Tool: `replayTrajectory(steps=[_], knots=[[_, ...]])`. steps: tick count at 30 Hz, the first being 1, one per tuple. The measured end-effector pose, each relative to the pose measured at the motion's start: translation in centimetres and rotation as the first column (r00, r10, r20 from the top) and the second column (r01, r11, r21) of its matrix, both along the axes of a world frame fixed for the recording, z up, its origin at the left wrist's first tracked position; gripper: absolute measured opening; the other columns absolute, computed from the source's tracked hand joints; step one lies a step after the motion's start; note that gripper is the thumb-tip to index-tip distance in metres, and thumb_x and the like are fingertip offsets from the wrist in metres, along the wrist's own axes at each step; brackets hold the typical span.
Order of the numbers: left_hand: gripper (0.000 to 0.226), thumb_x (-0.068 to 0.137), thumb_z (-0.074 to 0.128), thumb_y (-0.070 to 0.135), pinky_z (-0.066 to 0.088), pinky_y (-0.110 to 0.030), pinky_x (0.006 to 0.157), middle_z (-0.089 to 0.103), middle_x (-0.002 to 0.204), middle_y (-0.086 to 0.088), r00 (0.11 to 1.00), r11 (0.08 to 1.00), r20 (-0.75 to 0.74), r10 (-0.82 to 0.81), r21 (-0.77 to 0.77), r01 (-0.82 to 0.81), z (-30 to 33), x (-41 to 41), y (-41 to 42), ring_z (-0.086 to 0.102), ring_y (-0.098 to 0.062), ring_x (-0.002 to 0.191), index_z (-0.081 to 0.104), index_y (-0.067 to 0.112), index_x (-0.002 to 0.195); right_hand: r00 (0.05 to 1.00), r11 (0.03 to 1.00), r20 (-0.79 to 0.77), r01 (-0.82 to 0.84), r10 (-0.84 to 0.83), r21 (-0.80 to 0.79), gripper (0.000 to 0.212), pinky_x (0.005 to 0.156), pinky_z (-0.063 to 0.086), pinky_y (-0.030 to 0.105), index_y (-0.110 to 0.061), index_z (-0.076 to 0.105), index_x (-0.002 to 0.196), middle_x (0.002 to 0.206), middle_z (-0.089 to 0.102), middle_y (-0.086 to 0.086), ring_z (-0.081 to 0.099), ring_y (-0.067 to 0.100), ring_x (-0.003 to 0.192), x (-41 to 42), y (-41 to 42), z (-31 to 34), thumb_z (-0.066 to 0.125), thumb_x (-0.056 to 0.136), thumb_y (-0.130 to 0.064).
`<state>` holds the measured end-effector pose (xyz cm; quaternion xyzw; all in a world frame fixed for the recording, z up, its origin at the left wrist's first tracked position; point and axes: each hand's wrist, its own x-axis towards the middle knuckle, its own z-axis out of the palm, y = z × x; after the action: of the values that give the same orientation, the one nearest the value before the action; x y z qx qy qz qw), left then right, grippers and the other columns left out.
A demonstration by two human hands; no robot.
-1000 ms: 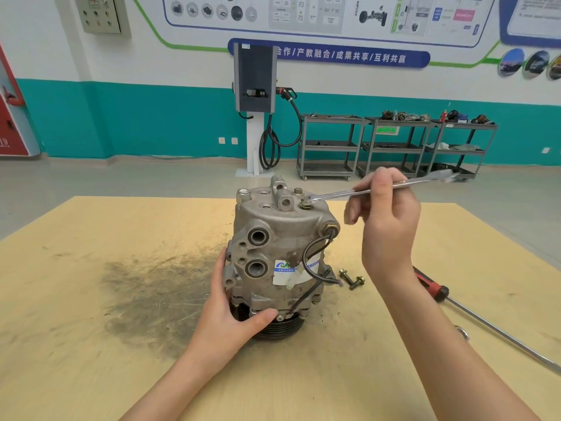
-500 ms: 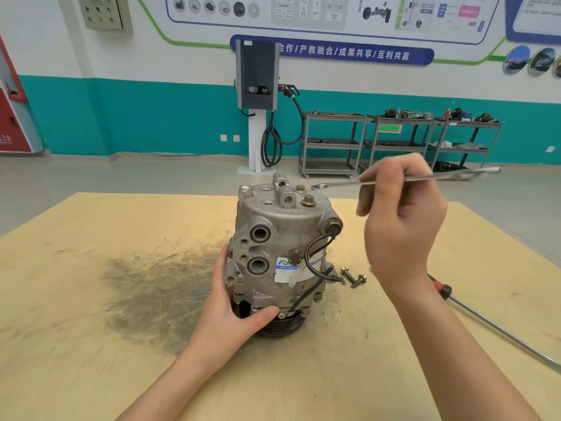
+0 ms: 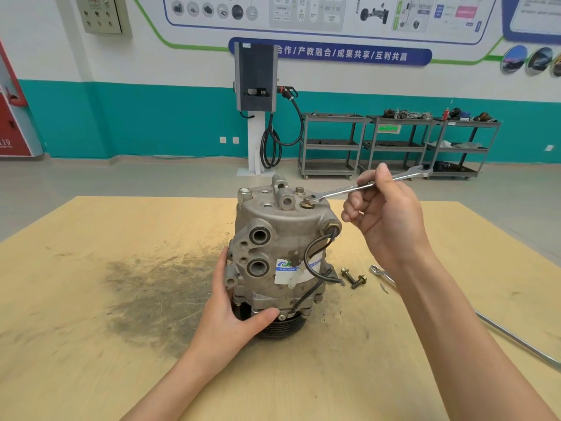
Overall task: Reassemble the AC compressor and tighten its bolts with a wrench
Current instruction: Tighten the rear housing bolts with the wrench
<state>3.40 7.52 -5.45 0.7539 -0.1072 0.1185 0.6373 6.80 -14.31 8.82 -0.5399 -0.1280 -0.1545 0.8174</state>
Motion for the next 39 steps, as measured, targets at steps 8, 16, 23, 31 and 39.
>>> replayTrajectory(steps=[8,16,23,31,39], knots=[[0.111,0.051,0.084,0.062,0.033,0.007,0.084,0.052,0.123,0.044,1.0,1.0,-0.013,0.013,0.004,-0.013,0.2,-0.1,0.0,0.047,0.022,0.116,0.007,0.063,0.13,0.876,0.914,0.399,0.364,-0.271,-0.179,0.03,0.051,0.042,0.028,-0.015,0.052,0.08,0.054,0.051,-0.003,0.049,0.021,0.05,-0.9,1.4,-0.7,0.038,0.104,-0.028],[0.106,0.06,0.088,0.048,0.033,0.008,0.081,0.048,0.117,0.052,1.0,1.0,-0.018,0.016,0.001,-0.016,0.0,-0.2,0.0,0.046,0.025,0.113,0.007,0.067,0.126,0.346,0.455,0.909,0.865,-0.234,-0.212,0.046,0.047,0.034,0.017,0.002,0.063,0.073,0.055,0.059,0.005,0.047,0.015,0.053,-2.9,2.8,-0.2,0.046,0.1,-0.032],[0.107,0.048,0.08,0.059,0.033,0.007,0.082,0.051,0.126,0.038,0.998,0.999,-0.042,0.035,0.005,-0.035,0.2,-0.2,-0.1,0.049,0.022,0.114,0.006,0.069,0.125,0.655,0.778,0.661,0.605,-0.367,-0.167,0.029,0.048,0.04,0.028,-0.017,0.052,0.082,0.054,0.052,-0.005,0.052,0.012,0.048,-2.9,2.0,0.6,0.041,0.102,-0.034],[0.104,0.053,0.08,0.049,0.032,0.009,0.08,0.048,0.115,0.054,1.0,1.0,-0.024,0.014,0.005,-0.014,0.2,-0.2,-0.1,0.047,0.026,0.111,0.008,0.065,0.126,0.985,0.99,0.113,0.136,-0.131,-0.033,0.038,0.054,0.046,0.031,-0.011,0.054,0.082,0.052,0.051,-0.002,0.049,0.017,0.051,-0.8,0.6,0.4,0.031,0.107,-0.027],[0.104,0.054,0.08,0.046,0.031,0.01,0.079,0.046,0.111,0.057,1.0,1.0,-0.019,0.018,0.016,-0.017,0.1,-0.1,-0.1,0.045,0.03,0.107,0.007,0.062,0.127,0.998,0.998,-0.046,-0.054,0.053,-0.02,0.038,0.054,0.049,0.027,-0.01,0.055,0.084,0.056,0.053,0.003,0.051,0.017,0.053,-0.3,0.3,0.3,0.032,0.106,-0.031]])
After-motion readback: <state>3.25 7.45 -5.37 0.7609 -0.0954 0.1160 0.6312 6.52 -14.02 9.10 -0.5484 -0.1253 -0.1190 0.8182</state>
